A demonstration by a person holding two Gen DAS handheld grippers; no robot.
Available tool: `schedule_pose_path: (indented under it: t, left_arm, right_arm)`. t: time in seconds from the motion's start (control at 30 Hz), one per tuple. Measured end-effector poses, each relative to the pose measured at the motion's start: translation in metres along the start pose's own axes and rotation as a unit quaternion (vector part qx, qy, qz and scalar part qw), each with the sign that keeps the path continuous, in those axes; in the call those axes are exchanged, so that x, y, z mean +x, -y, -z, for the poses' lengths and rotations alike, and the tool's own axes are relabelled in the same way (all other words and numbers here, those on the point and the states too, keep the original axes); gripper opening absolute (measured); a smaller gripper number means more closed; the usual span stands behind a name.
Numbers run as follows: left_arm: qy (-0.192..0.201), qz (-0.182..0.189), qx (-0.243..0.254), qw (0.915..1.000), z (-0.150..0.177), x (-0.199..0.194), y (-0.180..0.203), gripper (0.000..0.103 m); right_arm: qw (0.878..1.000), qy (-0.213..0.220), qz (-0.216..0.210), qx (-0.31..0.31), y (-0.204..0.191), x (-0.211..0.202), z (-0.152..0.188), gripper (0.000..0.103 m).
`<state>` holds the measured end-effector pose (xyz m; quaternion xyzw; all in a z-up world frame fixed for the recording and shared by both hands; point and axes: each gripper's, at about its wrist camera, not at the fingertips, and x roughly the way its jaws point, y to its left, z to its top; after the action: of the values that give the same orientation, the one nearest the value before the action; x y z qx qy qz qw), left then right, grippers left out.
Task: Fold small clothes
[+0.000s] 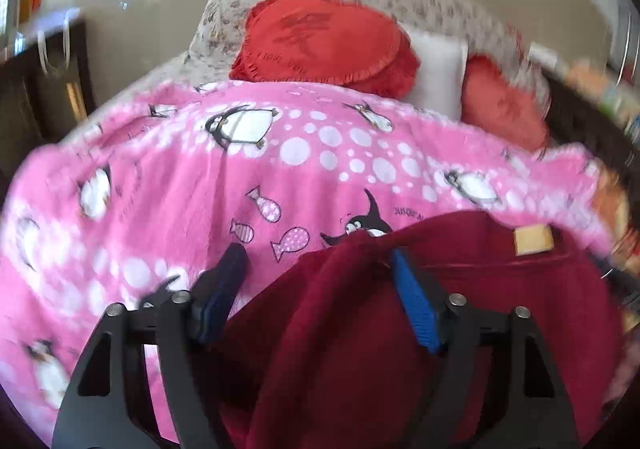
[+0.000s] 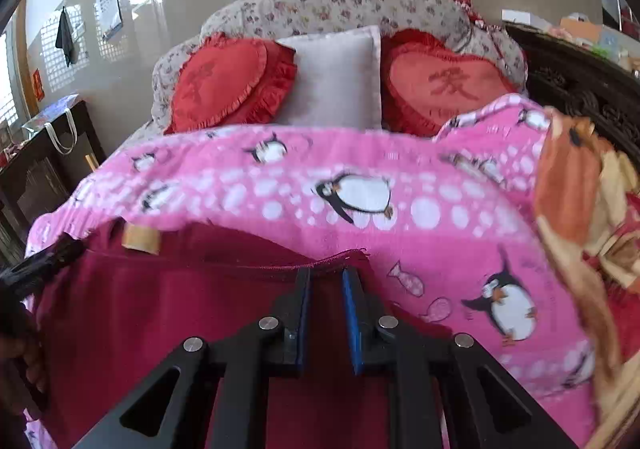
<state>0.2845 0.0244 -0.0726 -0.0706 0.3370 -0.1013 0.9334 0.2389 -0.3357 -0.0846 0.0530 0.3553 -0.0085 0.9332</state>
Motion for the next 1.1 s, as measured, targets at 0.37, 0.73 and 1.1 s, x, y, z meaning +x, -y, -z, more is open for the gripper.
schedule_pose_path:
  t: [0.37, 0.73, 1.1]
  left_arm:
    - [0.0, -0.032, 0.021, 0.9993, -0.003, 0.011, 0.013, 0.079]
    - [-0.121, -0.002, 0.024, 0.9924, -0.034, 0.0, 0.009, 0.082]
    - [-0.071, 0.108, 0.005, 0.9916, 0.087, -0.17, -0.024, 0.082]
  right_arm:
    - [0.999, 0.033, -0.024, 0.024, 0.007, 0.007, 0.012, 0.015]
    - [1.0, -0.002, -0.015, 0.013, -0.001, -0.036, -0.009, 0.016]
    - [0.995, 0.058, -0.074, -0.014, -0.014, -0.188, 0.127, 0.052]
